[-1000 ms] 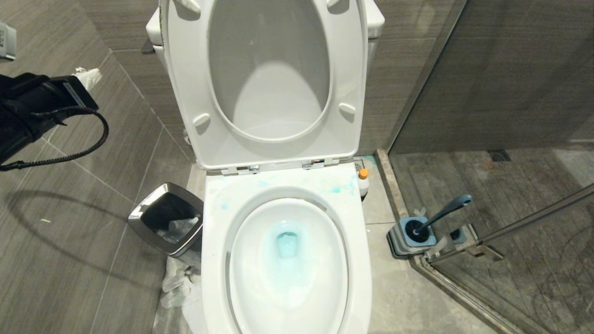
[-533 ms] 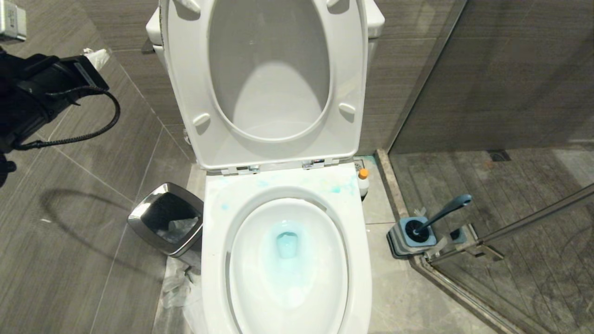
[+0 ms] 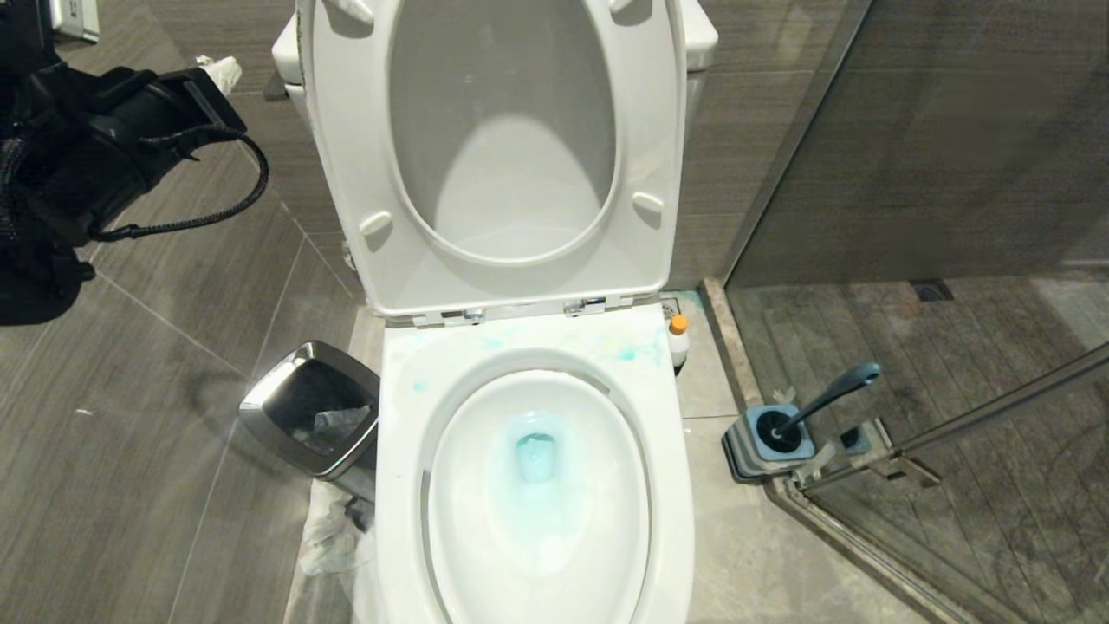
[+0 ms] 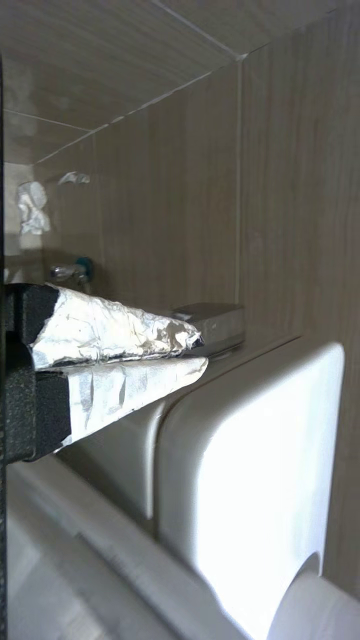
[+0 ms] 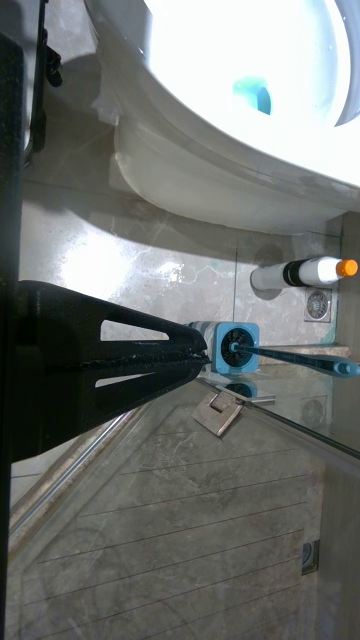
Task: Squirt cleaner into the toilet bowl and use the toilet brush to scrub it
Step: Flush the toilet
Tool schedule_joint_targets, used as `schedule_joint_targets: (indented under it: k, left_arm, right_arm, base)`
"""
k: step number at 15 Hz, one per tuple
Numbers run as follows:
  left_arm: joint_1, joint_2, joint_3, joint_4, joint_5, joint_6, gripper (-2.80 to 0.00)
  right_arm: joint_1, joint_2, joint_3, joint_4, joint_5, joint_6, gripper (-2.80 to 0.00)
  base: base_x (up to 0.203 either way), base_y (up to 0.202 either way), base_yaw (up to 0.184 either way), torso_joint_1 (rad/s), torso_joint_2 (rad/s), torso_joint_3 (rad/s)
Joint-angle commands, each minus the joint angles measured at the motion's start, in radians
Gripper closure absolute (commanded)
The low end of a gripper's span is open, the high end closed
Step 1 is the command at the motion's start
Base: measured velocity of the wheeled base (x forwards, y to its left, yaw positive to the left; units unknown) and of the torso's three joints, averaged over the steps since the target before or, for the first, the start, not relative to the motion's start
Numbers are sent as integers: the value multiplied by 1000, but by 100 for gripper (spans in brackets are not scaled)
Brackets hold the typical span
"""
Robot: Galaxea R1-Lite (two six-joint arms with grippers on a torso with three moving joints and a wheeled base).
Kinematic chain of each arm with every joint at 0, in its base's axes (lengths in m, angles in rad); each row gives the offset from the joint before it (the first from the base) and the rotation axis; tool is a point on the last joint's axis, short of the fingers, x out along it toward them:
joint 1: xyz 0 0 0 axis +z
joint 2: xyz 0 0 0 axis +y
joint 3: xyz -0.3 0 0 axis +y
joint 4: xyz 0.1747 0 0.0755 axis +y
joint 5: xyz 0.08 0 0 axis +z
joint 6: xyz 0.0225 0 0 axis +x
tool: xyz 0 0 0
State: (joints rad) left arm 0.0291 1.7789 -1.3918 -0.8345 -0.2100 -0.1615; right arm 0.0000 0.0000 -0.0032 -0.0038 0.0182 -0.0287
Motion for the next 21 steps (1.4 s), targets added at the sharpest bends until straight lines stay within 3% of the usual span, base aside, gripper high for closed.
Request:
schedule_joint_targets:
  k: [1,14,21]
  left_arm:
    - [4,55,-49,-5,3,-2,0]
    - [-17,94,-66,-17,3,-9,0]
    - [-11,138,-220,-26,59,-32,0]
  right_arm:
    - [0,2,0,-1,0,0,0]
    - [0,2,0,-1,0,0,0]
    - [0,2,0,-1,0,0,0]
  base:
    - [0,0,0,0,0,0]
    - [0,0,0,0,0,0]
    - [0,0,0,0,0,0]
